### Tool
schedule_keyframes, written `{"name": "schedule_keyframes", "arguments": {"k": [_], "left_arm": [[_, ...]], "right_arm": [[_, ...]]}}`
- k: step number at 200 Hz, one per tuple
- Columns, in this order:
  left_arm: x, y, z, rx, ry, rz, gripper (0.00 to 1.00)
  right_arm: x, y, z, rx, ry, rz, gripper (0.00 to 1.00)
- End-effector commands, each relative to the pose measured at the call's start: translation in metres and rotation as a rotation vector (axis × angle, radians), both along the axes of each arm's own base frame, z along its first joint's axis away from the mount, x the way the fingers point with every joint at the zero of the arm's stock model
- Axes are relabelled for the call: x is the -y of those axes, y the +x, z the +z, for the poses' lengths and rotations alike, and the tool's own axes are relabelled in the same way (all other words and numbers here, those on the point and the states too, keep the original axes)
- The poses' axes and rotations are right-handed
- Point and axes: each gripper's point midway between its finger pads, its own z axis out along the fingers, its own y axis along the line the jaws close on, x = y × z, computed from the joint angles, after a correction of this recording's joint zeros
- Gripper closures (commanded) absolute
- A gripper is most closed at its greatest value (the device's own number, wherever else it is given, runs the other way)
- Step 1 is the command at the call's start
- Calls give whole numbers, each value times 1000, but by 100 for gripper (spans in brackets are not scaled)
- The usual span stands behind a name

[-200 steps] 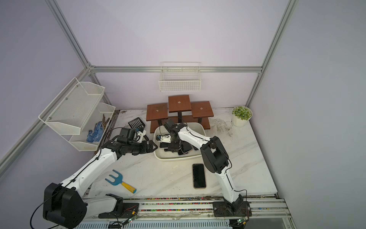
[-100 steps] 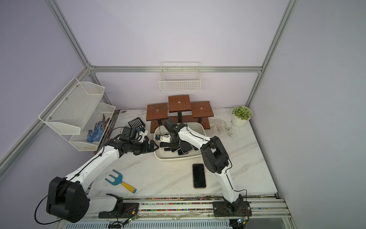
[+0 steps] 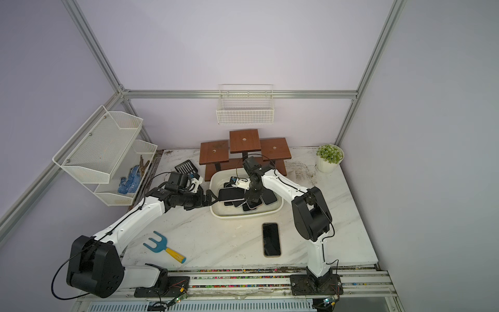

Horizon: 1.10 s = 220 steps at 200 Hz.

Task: Take the phone out of the storage box
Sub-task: Pick up the phone from the storage box.

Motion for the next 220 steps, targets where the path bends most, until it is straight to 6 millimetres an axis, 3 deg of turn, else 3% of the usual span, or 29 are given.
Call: {"name": "schedule_keyframes", "arguments": {"k": [1, 13, 58, 98, 159, 207, 220], "left_arm": [[6, 14, 16, 50, -43, -5, 0], [6, 15, 15, 49, -44, -6, 0], [5, 12, 12, 40, -39, -15, 0], [0, 7, 7, 21, -22, -21, 0], [0, 6, 4, 3, -28, -26, 0], [0, 5, 2, -3, -31, -27, 0], [0, 4, 2, -4, -33, -27, 0]], "right_arm": [[-24, 1, 20, 42, 104, 61, 5], [-34, 3, 21, 43, 127, 83, 0], [-58, 18, 7, 11, 128, 117, 0], [-73, 17, -8, -47, 150, 142, 0], [-74, 22, -41, -39, 48, 140, 0], [-77, 9, -53, -79, 22, 168, 0], [-77, 4, -55, -95, 19, 181, 5]]}}
